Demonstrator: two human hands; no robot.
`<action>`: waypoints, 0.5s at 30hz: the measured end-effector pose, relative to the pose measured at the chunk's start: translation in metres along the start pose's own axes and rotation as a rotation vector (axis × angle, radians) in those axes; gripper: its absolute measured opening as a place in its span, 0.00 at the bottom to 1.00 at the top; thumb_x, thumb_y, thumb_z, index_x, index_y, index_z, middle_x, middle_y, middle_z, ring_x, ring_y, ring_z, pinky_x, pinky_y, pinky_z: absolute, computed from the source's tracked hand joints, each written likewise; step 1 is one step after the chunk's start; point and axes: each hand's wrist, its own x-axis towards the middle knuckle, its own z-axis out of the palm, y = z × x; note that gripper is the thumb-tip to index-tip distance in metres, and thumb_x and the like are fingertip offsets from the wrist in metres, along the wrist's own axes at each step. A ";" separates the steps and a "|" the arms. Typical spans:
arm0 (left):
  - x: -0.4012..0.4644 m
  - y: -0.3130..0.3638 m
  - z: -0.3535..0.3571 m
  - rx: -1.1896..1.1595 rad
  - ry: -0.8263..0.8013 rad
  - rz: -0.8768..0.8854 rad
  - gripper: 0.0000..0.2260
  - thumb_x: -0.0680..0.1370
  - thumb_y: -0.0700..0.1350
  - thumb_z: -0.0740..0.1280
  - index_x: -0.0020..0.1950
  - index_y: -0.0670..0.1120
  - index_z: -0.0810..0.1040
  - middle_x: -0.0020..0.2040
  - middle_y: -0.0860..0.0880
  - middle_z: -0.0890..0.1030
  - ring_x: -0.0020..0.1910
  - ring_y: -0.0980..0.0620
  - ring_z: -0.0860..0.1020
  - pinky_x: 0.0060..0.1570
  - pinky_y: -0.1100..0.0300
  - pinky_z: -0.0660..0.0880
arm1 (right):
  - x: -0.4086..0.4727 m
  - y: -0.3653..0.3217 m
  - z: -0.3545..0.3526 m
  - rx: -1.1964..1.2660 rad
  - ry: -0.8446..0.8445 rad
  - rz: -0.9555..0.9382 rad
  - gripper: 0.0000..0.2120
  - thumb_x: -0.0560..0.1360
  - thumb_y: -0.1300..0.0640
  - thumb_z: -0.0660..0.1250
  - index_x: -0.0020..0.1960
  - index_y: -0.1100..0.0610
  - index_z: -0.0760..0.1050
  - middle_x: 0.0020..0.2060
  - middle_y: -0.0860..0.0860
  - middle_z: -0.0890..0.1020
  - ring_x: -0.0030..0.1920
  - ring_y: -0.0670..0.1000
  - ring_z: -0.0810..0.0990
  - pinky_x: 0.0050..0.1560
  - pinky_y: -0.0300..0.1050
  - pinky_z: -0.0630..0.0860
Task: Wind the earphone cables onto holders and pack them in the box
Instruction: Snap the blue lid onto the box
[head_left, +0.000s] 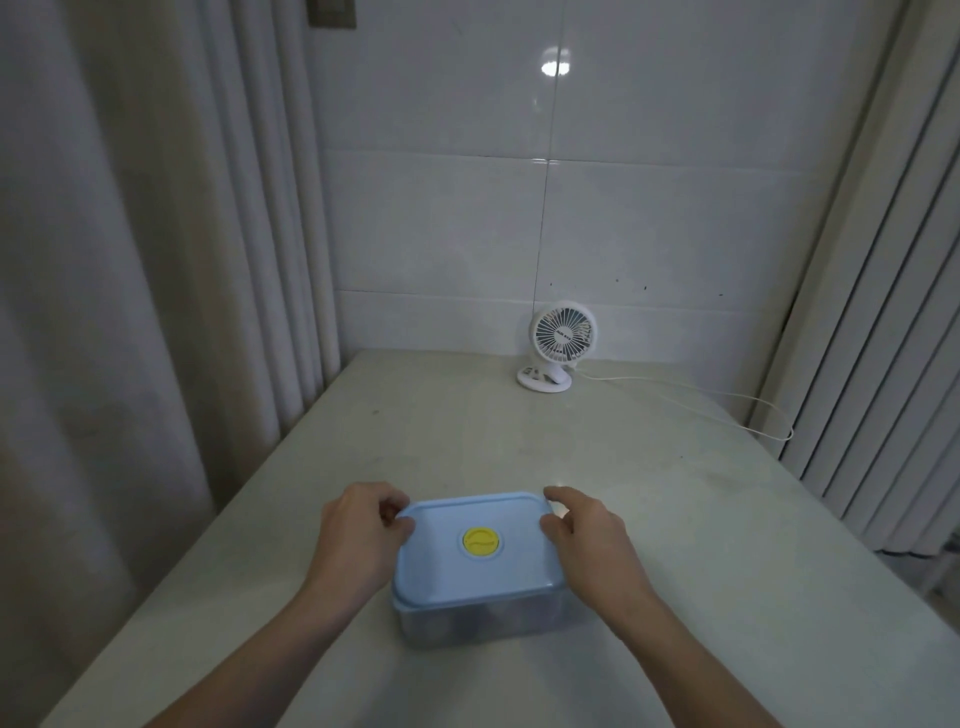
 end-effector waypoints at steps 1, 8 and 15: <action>-0.001 -0.001 0.002 0.007 -0.003 0.003 0.06 0.69 0.36 0.72 0.45 0.42 0.85 0.41 0.44 0.85 0.43 0.45 0.82 0.48 0.58 0.76 | 0.001 -0.001 0.000 0.013 -0.032 0.017 0.18 0.78 0.58 0.62 0.67 0.52 0.74 0.57 0.55 0.81 0.59 0.56 0.78 0.56 0.44 0.72; 0.001 -0.002 0.009 0.113 -0.031 0.007 0.08 0.73 0.37 0.67 0.50 0.42 0.83 0.49 0.43 0.85 0.53 0.43 0.80 0.54 0.58 0.72 | 0.022 -0.008 0.005 -0.026 -0.066 0.093 0.14 0.77 0.49 0.61 0.48 0.56 0.81 0.49 0.59 0.84 0.52 0.60 0.80 0.51 0.48 0.74; -0.001 0.003 0.025 0.290 -0.056 0.027 0.12 0.76 0.35 0.58 0.54 0.43 0.77 0.53 0.43 0.74 0.57 0.41 0.74 0.55 0.53 0.70 | 0.030 -0.001 0.016 -0.019 0.011 0.104 0.14 0.77 0.52 0.61 0.38 0.59 0.77 0.44 0.60 0.84 0.47 0.61 0.80 0.46 0.49 0.74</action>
